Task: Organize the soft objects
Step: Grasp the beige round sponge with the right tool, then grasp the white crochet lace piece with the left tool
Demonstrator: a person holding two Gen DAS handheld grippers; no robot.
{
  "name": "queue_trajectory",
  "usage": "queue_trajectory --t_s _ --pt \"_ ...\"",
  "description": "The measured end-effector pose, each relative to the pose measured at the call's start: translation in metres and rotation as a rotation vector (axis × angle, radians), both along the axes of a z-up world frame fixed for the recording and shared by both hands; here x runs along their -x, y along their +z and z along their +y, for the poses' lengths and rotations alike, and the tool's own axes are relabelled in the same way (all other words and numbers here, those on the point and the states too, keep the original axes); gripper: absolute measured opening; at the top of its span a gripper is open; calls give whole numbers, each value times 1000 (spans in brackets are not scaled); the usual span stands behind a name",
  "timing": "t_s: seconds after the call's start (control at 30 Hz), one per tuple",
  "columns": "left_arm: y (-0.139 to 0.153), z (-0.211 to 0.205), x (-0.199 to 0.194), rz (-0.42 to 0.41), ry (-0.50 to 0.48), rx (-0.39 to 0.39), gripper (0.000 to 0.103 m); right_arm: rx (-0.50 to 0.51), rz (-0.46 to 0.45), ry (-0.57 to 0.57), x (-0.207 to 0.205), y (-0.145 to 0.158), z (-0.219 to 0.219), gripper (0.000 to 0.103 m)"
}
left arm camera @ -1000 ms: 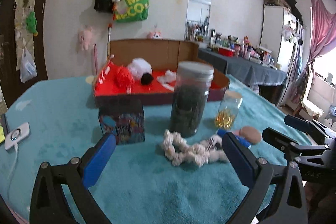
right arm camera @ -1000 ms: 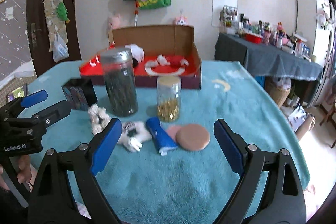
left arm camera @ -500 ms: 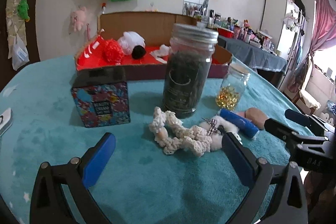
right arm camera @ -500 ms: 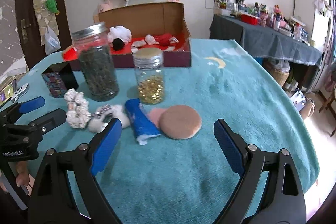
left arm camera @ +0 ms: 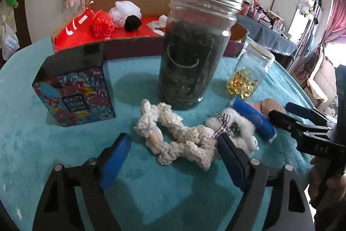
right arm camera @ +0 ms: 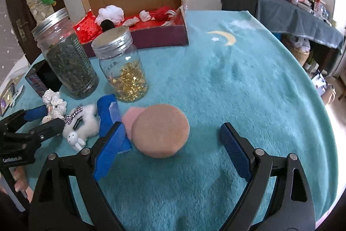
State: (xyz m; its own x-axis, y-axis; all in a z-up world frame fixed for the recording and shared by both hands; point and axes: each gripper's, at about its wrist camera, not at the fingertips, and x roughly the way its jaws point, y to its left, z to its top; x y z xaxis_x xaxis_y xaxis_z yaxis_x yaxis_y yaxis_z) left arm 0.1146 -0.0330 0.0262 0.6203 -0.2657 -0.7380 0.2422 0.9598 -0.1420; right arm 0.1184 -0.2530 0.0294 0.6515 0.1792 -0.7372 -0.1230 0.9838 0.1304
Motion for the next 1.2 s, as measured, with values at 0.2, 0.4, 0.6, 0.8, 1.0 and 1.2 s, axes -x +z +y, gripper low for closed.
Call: queue_trajectory --t_s 0.2,0.4,0.6,0.8,1.0,1.2 --pt "0 0 -2 0 -55 20 10 25 -31 95 8 0 16 20" --pt "9 6 -6 11 -85 64 6 -30 -67 109 15 12 19 15" --pt "17 5 1 5 -136 71 6 -83 -98 171 21 31 37 15" --pt "25 4 4 -11 -174 74 6 -84 -109 234 21 37 64 15" --pt "22 8 10 -3 -182 65 6 -88 -91 253 21 33 68 15" --pt "6 21 19 39 -153 45 14 -19 -79 259 34 20 70 18"
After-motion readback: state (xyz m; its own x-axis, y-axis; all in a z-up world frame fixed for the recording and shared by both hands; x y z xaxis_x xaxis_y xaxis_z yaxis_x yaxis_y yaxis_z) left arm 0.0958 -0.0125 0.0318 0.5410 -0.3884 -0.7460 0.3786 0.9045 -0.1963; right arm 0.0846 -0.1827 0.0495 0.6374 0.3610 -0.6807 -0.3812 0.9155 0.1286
